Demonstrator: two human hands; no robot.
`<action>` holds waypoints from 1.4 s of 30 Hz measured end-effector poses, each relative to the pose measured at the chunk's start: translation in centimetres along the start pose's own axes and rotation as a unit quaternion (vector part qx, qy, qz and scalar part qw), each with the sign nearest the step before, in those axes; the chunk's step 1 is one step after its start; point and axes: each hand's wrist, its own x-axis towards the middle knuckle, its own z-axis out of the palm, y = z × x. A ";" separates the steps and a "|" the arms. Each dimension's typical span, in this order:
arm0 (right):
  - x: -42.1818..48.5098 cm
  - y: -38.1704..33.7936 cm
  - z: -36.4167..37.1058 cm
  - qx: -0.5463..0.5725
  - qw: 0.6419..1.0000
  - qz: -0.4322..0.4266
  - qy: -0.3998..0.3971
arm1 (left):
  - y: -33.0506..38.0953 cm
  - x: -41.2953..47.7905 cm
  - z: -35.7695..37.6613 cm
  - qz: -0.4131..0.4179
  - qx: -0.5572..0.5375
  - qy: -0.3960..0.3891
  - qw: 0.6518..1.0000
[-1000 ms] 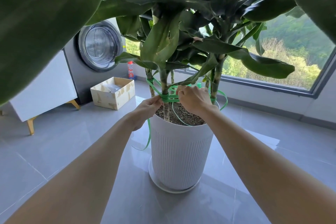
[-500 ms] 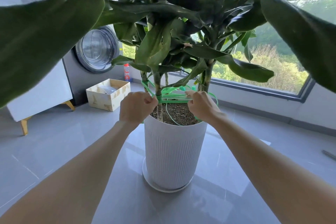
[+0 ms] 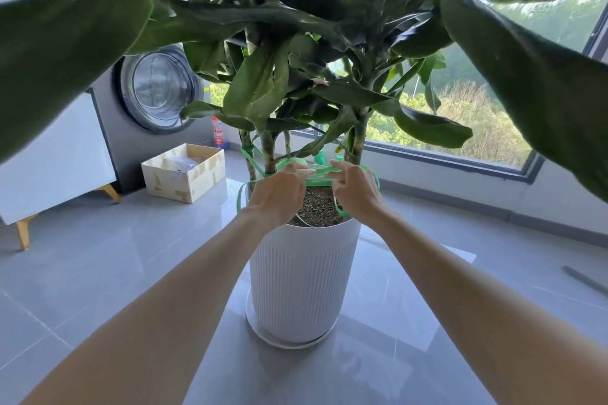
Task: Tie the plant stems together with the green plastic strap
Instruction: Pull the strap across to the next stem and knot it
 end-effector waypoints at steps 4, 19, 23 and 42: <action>-0.1 0.2 0.2 0.022 1.000 0.010 0.012 | 0.7 0.7 0.0 -0.036 -0.042 0.019 0.998; -0.7 0.7 -0.1 0.075 0.996 0.010 0.052 | 0.9 2.1 0.9 -0.121 -0.123 0.007 0.985; -0.7 1.4 0.1 0.094 0.980 0.049 0.171 | 1.1 2.1 0.8 -0.124 -0.129 0.009 0.984; 3.2 4.0 2.6 0.406 0.852 0.325 0.054 | 2.2 3.8 1.8 -0.164 -0.222 0.055 0.959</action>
